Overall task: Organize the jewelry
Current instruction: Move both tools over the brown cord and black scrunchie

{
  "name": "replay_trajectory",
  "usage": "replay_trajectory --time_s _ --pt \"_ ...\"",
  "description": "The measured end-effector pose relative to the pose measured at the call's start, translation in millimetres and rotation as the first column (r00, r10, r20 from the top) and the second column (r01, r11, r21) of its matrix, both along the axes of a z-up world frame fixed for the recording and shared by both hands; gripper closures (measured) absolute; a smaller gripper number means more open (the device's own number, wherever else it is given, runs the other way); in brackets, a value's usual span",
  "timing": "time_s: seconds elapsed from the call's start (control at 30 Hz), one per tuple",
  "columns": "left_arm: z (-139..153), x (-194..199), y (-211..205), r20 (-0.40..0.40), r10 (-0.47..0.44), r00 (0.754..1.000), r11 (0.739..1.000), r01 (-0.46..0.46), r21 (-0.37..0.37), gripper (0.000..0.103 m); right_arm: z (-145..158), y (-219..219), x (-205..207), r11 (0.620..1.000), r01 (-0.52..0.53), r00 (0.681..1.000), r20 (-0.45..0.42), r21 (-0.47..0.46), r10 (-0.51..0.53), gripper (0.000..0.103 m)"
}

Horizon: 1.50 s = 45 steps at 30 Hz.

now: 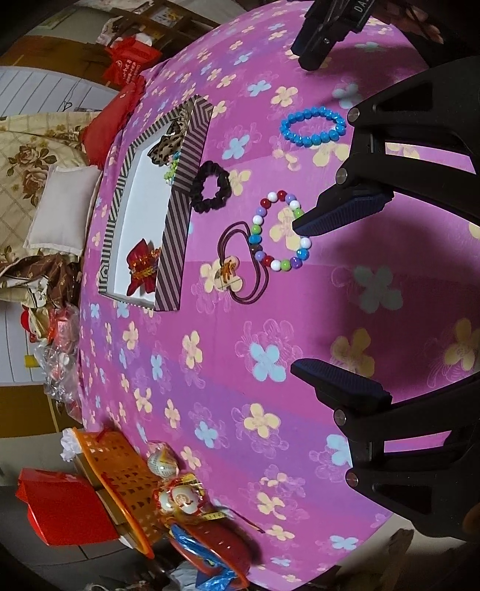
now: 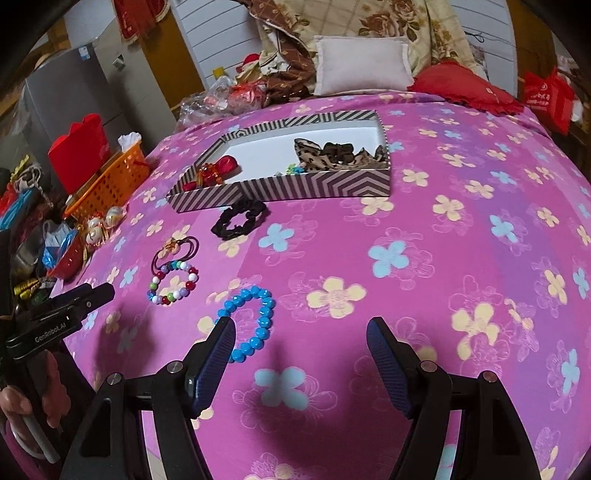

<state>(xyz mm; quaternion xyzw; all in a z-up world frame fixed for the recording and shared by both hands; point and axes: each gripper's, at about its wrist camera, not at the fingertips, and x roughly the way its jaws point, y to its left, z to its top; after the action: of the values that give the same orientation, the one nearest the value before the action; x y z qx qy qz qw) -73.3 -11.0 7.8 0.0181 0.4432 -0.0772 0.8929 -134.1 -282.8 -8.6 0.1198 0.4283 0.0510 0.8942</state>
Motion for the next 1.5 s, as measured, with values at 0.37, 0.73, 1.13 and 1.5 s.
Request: replay_trajectory --time_s 0.37,0.73,1.13,1.5 --pt "0 0 2 0.0 -0.001 1.0 1.0 0.001 -0.03 0.034 -2 -2 1 1.0 0.011 1.0 -0.004 0.004 -0.011 0.032" --pt "6 9 5 -0.012 0.071 0.997 0.996 -0.072 -0.057 0.034 -1 -25 5 0.999 0.007 0.999 0.04 0.041 -0.008 0.032" --pt "2 26 5 -0.037 0.109 0.993 0.992 -0.112 -0.065 0.034 2 -17 10 0.995 -0.075 0.994 0.09 0.07 0.068 0.027" --pt "2 28 2 -0.027 0.079 0.997 0.996 -0.08 -0.047 0.034 3 -16 9 0.998 -0.038 0.995 0.093 0.044 0.034 0.027"
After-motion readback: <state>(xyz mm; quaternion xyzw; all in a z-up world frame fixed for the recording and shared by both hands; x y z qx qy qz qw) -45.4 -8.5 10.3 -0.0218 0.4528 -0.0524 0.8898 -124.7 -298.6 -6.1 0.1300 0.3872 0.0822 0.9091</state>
